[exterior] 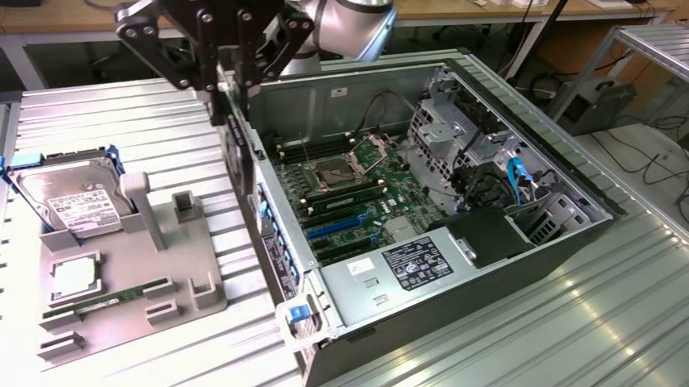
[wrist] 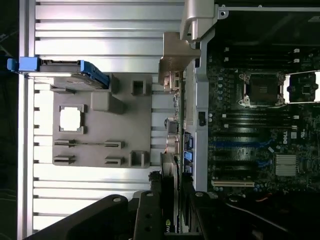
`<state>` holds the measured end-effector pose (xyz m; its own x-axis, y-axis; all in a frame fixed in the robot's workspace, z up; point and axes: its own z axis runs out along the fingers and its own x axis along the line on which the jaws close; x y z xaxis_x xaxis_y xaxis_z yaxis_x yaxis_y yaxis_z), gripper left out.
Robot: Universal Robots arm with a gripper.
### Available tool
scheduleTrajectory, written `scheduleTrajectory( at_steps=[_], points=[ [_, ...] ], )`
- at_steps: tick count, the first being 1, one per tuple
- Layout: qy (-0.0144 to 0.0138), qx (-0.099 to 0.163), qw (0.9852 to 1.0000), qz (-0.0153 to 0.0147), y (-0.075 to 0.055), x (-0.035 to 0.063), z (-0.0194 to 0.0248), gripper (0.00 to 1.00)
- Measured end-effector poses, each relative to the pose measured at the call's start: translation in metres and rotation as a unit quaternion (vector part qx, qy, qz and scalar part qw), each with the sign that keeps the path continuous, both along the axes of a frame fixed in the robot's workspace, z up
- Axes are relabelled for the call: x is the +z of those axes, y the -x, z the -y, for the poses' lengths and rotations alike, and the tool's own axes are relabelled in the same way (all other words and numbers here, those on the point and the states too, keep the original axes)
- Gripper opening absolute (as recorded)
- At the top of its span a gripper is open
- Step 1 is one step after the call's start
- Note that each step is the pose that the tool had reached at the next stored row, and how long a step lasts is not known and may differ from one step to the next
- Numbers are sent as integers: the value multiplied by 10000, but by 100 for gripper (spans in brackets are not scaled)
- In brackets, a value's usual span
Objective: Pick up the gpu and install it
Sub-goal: 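Pick up the gpu and move the gpu toward the slot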
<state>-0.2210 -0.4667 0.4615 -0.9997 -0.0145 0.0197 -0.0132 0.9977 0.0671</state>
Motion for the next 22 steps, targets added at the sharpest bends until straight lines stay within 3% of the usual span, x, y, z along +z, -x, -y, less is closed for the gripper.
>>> scheduleTrajectory(
  at_steps=[7,9,11,13,19,22],
  points=[
    [1,0,10000,-65,-375,0,1,26],
    [0,0,9999,-118,-541,-21,1,26],
    [1,1,9999,-145,-630,-46,1,26],
    [1,0,9998,-174,-844,-127,-3,26],
    [3,1,9998,-208,-1285,-304,-42,26],
    [3,0,9998,-215,-1422,-359,-61,26]
  ],
)
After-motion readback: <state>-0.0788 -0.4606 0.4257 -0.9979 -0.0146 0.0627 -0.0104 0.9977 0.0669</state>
